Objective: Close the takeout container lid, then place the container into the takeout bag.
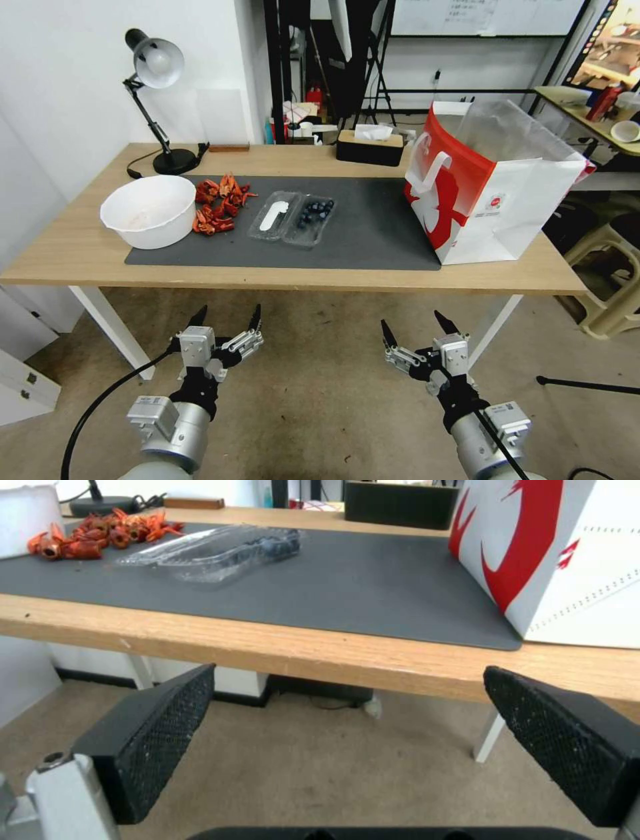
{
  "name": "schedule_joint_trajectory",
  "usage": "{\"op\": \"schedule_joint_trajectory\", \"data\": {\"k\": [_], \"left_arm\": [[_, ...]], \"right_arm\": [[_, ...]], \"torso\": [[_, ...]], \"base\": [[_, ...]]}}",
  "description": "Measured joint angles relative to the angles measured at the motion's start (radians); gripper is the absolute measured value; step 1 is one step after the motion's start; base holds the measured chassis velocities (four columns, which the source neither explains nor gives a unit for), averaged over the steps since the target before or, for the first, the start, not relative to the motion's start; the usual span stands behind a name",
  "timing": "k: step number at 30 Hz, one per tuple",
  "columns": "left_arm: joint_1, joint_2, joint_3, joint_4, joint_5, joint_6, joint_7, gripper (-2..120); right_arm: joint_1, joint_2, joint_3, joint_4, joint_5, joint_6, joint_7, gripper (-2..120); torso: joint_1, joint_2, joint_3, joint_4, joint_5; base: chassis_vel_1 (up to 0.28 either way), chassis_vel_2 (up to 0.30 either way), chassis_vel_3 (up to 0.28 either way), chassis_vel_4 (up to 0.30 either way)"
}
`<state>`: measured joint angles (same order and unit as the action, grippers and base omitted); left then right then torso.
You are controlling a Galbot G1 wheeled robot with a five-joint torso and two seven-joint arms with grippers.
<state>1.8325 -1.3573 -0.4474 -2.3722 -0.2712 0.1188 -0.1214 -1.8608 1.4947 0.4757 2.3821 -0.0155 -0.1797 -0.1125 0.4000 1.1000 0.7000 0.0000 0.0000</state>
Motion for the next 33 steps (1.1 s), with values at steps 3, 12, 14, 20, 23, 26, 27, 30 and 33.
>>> {"op": "schedule_joint_trajectory", "data": {"k": [3,12,14,20,23,26,27,30,33], "left_arm": [[0.000,-0.001,-0.002,0.000,0.001,-0.002,0.001,100],[0.000,-0.001,-0.007,0.010,0.006,-0.013,0.009,100],[0.000,-0.001,-0.008,0.012,0.007,-0.014,0.010,100],[-0.007,0.005,-0.015,0.023,0.007,-0.015,0.013,100],[-0.024,0.014,-0.011,0.042,0.004,-0.014,0.015,100],[-0.035,0.022,-0.005,0.053,0.000,-0.011,0.016,100],[-0.041,0.025,-0.003,0.059,-0.003,-0.010,0.016,100],[-0.042,0.022,-0.008,0.063,-0.001,-0.010,0.013,100],[-0.042,0.018,-0.013,0.063,0.001,-0.010,0.010,100]], "right_arm": [[0.000,-0.001,0.000,0.000,0.000,0.002,0.001,100],[0.002,-0.003,0.003,-0.001,0.001,0.003,0.002,100],[0.003,-0.004,0.003,-0.005,0.002,0.003,0.002,100],[0.024,-0.016,0.008,-0.007,0.019,-0.009,-0.001,100],[0.060,-0.039,0.020,-0.005,0.060,-0.035,-0.002,100],[0.076,-0.047,0.027,-0.007,0.081,-0.041,-0.003,100],[0.101,-0.058,0.029,-0.013,0.110,-0.048,-0.003,100],[0.179,-0.100,0.025,-0.037,0.171,-0.058,-0.006,100],[0.238,-0.135,0.014,-0.068,0.211,-0.063,-0.006,100]], "torso": [[0.000,0.000,0.000,0.0000,0.0000],[0.000,0.000,0.000,0.0000,0.0000],[0.000,0.000,0.000,0.0000,0.0000],[0.000,0.000,0.000,0.0000,0.0002],[0.000,0.000,0.000,0.0001,0.0001],[0.000,0.000,0.000,0.0001,0.0000],[0.000,0.000,0.000,-0.0009,-0.0001],[0.000,0.000,0.000,0.0002,0.0003],[0.000,0.000,0.000,0.0000,0.0002]], "base": [[0.000,0.000,0.000,0.000],[0.000,0.000,0.000,0.000],[0.000,0.000,0.000,0.000],[0.000,0.000,0.000,0.000],[0.000,0.000,0.000,0.000],[0.000,0.000,0.000,0.000],[0.000,0.000,0.000,0.000],[0.000,0.000,0.000,0.000],[0.000,0.000,0.000,0.000]]}}
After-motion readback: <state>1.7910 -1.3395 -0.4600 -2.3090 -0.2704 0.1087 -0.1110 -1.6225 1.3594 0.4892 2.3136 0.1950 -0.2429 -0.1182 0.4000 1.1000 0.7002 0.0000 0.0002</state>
